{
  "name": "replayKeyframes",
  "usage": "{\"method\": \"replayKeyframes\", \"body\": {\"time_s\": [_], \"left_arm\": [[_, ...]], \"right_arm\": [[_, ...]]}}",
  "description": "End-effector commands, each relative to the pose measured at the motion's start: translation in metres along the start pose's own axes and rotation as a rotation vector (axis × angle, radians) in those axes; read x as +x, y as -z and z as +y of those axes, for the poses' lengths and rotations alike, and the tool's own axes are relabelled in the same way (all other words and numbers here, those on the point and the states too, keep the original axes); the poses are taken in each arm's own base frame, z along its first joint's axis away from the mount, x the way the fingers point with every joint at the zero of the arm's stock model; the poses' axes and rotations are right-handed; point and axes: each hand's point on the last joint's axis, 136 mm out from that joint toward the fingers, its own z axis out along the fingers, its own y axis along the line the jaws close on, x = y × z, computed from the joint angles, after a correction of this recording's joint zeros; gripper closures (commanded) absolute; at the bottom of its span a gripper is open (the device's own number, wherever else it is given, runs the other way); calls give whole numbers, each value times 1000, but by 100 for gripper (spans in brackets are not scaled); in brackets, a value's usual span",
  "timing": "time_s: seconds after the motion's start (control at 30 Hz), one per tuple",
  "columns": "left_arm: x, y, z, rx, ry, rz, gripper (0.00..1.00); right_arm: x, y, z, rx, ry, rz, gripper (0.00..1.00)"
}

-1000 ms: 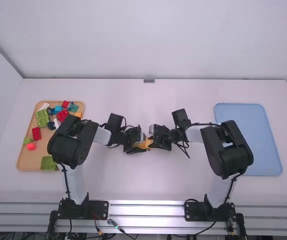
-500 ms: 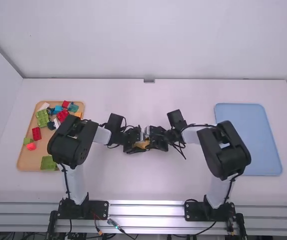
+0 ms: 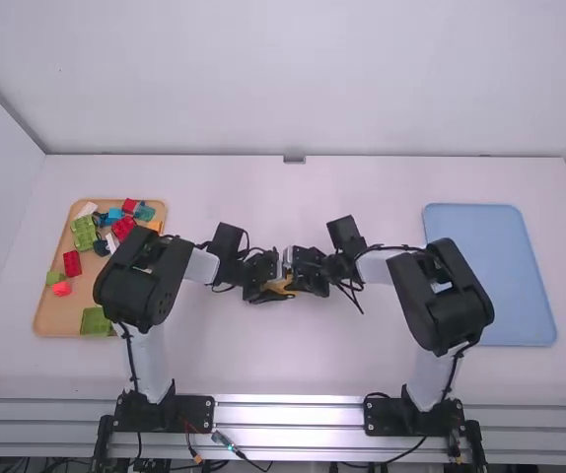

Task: Assemble lego blocks to make yellow taxi

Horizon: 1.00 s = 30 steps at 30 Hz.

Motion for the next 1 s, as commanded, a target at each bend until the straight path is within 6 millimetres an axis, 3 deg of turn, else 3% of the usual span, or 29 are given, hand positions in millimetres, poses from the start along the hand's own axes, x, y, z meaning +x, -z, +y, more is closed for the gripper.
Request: {"method": "replayKeyframes", "body": {"time_s": [0.0,0.5,0.6,0.63,0.7,0.97], "left_arm": [[13,-2,-5,5,-1,42,38],[12,-2,-4,4,-2,42,37],[12,-2,-4,3,-2,41,37],[12,-2,-3,0,4,40,36],[11,-2,-1,-8,22,36,36],[11,-2,-1,-9,19,36,36]], "right_arm": [[6,-2,-5,16,-14,32,83],[8,-9,-2,3,-13,30,82],[10,-7,-3,6,-17,27,73],[10,-7,-3,5,-20,28,60],[9,-8,-4,10,-43,23,48],[-1,-1,-10,13,-40,-44,39]]}}
